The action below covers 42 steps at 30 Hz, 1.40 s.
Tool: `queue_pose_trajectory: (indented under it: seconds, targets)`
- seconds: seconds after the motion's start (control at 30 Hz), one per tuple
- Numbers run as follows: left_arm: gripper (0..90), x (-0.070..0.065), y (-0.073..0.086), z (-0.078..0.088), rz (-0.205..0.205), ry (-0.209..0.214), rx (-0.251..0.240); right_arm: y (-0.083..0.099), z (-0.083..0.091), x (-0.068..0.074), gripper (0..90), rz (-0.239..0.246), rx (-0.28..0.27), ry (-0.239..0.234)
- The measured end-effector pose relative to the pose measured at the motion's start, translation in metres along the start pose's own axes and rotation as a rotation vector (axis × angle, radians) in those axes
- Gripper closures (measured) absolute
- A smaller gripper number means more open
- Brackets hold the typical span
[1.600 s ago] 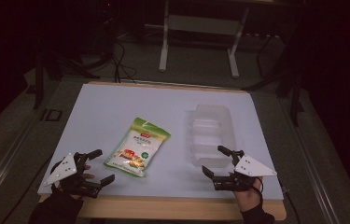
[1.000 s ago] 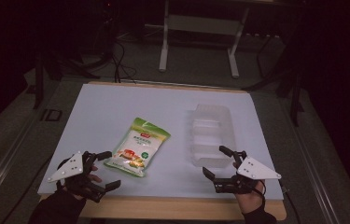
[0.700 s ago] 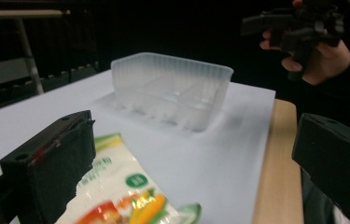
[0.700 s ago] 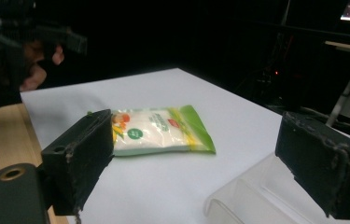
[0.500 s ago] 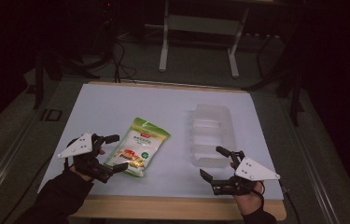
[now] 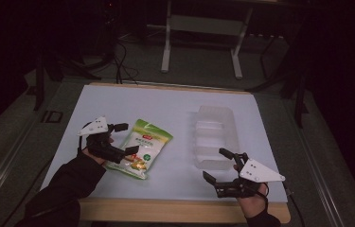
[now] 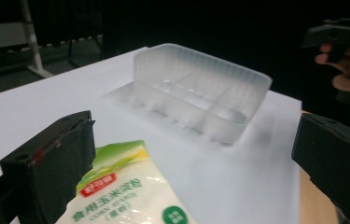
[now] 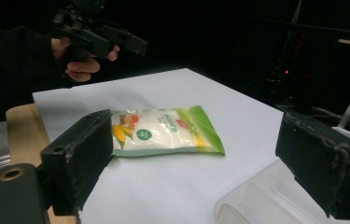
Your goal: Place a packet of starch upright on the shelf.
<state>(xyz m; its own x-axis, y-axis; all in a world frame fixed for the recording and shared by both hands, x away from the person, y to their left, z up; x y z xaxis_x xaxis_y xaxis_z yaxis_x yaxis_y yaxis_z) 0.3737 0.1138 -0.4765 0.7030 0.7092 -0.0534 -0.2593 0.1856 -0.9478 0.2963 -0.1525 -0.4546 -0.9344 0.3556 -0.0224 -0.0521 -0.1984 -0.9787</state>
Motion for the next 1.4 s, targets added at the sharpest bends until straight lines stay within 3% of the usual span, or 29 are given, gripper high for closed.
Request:
queue_pose_trajectory:
  seconds: [0.07, 0.3, 0.5, 0.57, 0.67, 0.73, 0.87, 1.0, 1.13, 1.17, 1.23, 1.4]
  targets:
    - [0.3, 0.007, 0.001, -0.007, -0.008, -0.024, 0.022, -0.002, 0.000, -0.002, 10.6, -0.004, -0.014, 0.022]
    - [0.3, 0.030, 0.011, -0.029, -0.010, -0.079, 0.081, -0.004, -0.001, -0.002, 10.5, -0.019, -0.041, 0.026]
    - [7.1, 0.043, 0.016, -0.044, -0.016, -0.110, 0.108, -0.002, -0.004, 0.000, 10.6, -0.008, -0.026, 0.022]
    - [13.8, 0.049, 0.017, -0.049, -0.023, -0.135, 0.108, -0.001, -0.004, 0.000, 10.6, -0.010, -0.022, 0.023]
    - [15.9, 0.059, 0.019, -0.057, -0.001, -0.161, 0.119, 0.000, -0.004, -0.001, 10.6, -0.006, -0.018, 0.026]
    - [17.1, 0.065, 0.022, -0.063, 0.016, -0.173, 0.139, 0.000, -0.004, -0.001, 10.6, -0.004, -0.017, 0.025]
    - [17.0, 0.076, 0.033, -0.075, 0.010, -0.233, 0.202, 0.003, -0.007, 0.000, 10.6, 0.005, 0.006, 0.023]
    - [15.5, 0.080, 0.041, -0.084, 0.051, -0.214, 0.248, 0.004, -0.007, -0.001, 10.6, -0.001, 0.005, 0.023]
    - [15.7, 0.081, 0.054, -0.090, 0.059, -0.219, 0.301, 0.004, -0.006, -0.002, 11.6, -0.009, -0.002, 0.026]
    - [15.7, 0.080, 0.058, -0.092, 0.064, -0.203, 0.318, 0.005, -0.006, -0.002, 11.6, -0.011, 0.000, 0.023]
    - [15.7, 0.082, 0.069, -0.095, 0.067, -0.217, 0.372, 0.005, -0.007, -0.002, 11.6, -0.011, 0.003, 0.021]
    - [17.7, 0.089, 0.087, -0.099, 0.100, -0.241, 0.422, 0.005, -0.007, -0.001, 12.9, -0.005, 0.005, 0.021]
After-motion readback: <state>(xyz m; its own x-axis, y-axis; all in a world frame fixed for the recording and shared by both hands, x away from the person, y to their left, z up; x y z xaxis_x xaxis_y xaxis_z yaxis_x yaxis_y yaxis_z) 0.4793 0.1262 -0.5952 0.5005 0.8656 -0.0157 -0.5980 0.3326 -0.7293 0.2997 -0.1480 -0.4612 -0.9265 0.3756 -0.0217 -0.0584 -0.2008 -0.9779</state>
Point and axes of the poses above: each handheld gripper's, and its own axes: z roughly backward along the jaws, y roughly out of its underside, x roughly to its left, the point moved 10 cm from there along -z, roughly forward along the jaws, and after that the axes turned 15 degrees about -y, right-handed, at the moved point
